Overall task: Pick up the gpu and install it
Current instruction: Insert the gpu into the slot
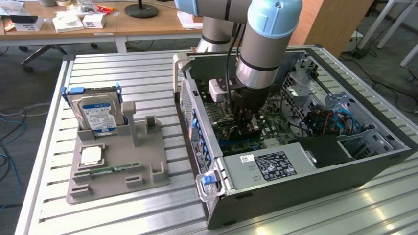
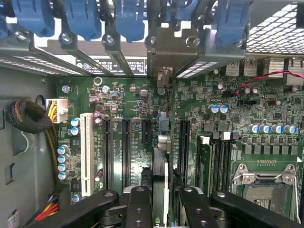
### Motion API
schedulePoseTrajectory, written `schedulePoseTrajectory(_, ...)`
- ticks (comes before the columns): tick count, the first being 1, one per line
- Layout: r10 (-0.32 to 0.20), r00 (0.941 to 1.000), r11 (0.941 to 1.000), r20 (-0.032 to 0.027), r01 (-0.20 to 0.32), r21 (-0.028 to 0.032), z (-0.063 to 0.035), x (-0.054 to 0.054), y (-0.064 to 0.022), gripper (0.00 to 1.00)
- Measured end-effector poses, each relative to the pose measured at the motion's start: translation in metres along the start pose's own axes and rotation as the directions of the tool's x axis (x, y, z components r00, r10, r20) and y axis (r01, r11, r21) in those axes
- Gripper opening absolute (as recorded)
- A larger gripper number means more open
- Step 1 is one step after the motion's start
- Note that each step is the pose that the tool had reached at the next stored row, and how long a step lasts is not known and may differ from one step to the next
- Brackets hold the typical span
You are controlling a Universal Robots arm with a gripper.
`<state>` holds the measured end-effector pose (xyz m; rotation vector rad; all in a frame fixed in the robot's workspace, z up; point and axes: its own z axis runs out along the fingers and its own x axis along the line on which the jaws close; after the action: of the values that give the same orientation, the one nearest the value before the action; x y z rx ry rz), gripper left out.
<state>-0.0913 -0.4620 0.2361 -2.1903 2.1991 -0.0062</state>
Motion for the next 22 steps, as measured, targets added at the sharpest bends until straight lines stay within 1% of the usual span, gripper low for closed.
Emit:
schedulePoseTrajectory(12, 0.000, 1.0000, 1.0000, 0.0006, 0.000, -0.0002, 0.0003, -0.0002, 0.0001, 0.27)
schedulePoseTrajectory(13, 0.000, 1.0000, 1.0000, 0.0016, 0.000, 0.0006, 0.0008, -0.0003, 0.0000, 0.27)
schedulePoseTrajectory(14, 0.000, 1.0000, 1.0000, 0.0013, 0.000, 0.0007, 0.0007, -0.0003, 0.0000, 0.27)
schedulePoseTrajectory(15, 0.000, 1.0000, 1.0000, 0.0004, 0.000, 0.0001, 0.0003, -0.0003, 0.0000, 0.34)
schedulePoseTrajectory(19, 0.000, 1.0000, 1.0000, 0.0002, 0.000, 0.0000, 0.0001, -0.0002, 0.0000, 0.34)
schedulePoseTrajectory(22, 0.000, 1.0000, 1.0000, 0.0001, 0.000, 0.0000, -0.0028, -0.0003, -0.0001, 0.34)
